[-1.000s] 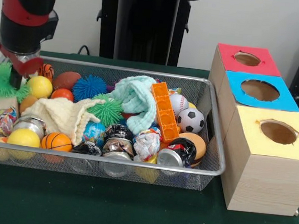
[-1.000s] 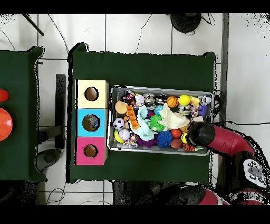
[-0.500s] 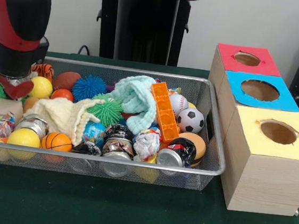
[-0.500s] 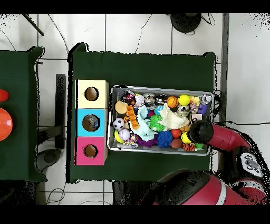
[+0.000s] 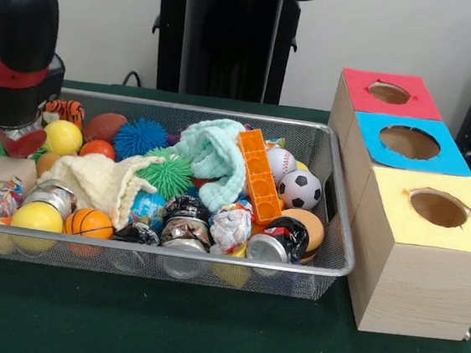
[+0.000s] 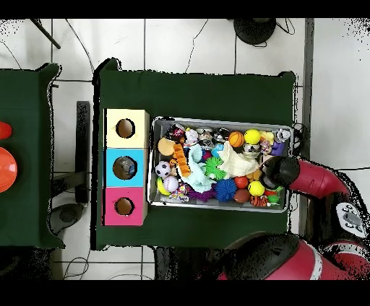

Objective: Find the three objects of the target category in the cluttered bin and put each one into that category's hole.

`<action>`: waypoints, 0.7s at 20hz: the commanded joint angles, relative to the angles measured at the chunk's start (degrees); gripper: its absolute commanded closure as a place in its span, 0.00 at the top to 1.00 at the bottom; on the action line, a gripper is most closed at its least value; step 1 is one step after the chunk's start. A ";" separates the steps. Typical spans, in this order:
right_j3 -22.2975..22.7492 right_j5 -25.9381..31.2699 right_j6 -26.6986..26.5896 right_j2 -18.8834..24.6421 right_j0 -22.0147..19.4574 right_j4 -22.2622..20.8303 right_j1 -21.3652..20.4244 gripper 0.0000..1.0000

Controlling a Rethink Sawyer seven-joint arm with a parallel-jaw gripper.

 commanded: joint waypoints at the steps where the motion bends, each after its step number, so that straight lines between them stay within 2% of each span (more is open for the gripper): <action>1: 2.24 9.17 -18.63 13.32 -12.11 0.53 11.29 0.00; 6: 5.91 6.82 -15.98 18.15 -14.91 2.41 12.57 0.00; 10: 8.31 2.14 -12.82 20.52 -15.68 2.16 12.56 0.00; 14: 9.91 -9.24 -6.43 19.70 -13.91 -1.97 11.51 0.00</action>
